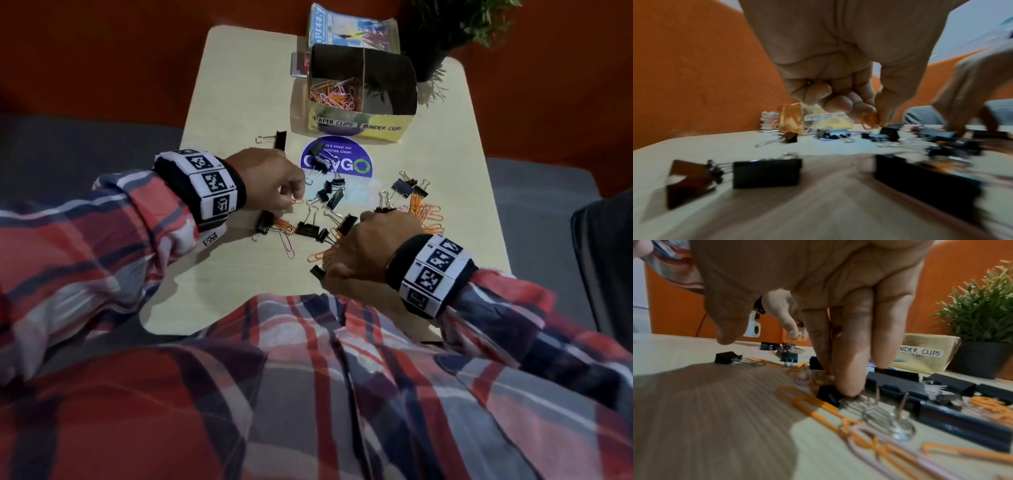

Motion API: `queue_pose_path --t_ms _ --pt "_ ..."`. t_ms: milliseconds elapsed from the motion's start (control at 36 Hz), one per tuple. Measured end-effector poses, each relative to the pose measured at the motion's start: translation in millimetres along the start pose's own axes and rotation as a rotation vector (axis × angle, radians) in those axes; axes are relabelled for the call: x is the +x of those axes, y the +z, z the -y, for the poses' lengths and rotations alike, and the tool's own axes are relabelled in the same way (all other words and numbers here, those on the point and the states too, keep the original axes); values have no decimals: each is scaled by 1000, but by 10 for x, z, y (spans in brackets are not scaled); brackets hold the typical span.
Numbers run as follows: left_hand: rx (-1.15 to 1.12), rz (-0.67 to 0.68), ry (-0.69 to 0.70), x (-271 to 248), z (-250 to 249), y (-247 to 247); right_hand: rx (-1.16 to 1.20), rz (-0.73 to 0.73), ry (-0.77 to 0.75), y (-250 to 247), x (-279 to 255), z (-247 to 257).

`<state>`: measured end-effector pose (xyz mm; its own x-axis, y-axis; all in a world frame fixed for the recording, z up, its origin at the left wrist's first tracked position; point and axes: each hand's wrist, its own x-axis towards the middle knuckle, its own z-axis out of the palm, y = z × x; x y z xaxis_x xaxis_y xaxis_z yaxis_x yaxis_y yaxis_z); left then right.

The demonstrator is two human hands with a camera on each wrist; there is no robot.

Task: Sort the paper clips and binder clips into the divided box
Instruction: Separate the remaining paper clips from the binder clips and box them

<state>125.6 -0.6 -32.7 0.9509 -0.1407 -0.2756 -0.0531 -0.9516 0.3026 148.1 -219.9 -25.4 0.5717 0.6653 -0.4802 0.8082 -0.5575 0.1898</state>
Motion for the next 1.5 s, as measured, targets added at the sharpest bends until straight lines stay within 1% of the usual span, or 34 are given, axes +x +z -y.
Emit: queue_pose_path --t_ms 111,167,250,389,556,694,833,917,972,1056,1194,1250,1278,1333,1417,1444,1500 --pt "86 82 5 -134 -74 130 19 -15 -42 -50 -1 28" --pt "110 104 3 -179 -66 193 19 8 -42 -72 11 38" --pt "136 77 -3 -210 -62 229 28 23 -56 -88 44 84" --pt "148 45 -24 -225 -62 235 -18 -7 -85 -111 109 211" --pt "130 41 -40 -251 -64 223 -47 65 -86 -213 178 226" --pt "28 64 -116 -271 -41 206 -14 93 -26 -192 260 100" --pt "-141 49 -205 -316 -17 140 174 68 25 -191 277 -110" --pt "-273 8 -251 -331 7 79 317 31 68 -188 270 -197" --pt "-334 -7 -263 -310 19 10 367 17 74 -178 269 -231" --pt "-399 -40 -253 -216 33 -155 340 36 52 -163 265 -252" --pt "-405 -145 -199 105 30 -529 140 73 -74 -124 244 -191" --pt "-354 -108 -173 262 20 -674 85 60 -102 -109 252 -166" --pt "-301 -58 -158 338 15 -725 68 63 -109 -112 258 -156" --pt "-162 81 -122 468 7 -750 63 73 -134 -109 282 -156" --pt "45 274 -98 608 52 -577 66 71 -159 -99 301 -168" --pt "83 312 -106 641 91 -497 70 68 -161 -89 306 -173" --pt "112 330 -106 700 168 -409 90 62 -150 -79 316 -188"
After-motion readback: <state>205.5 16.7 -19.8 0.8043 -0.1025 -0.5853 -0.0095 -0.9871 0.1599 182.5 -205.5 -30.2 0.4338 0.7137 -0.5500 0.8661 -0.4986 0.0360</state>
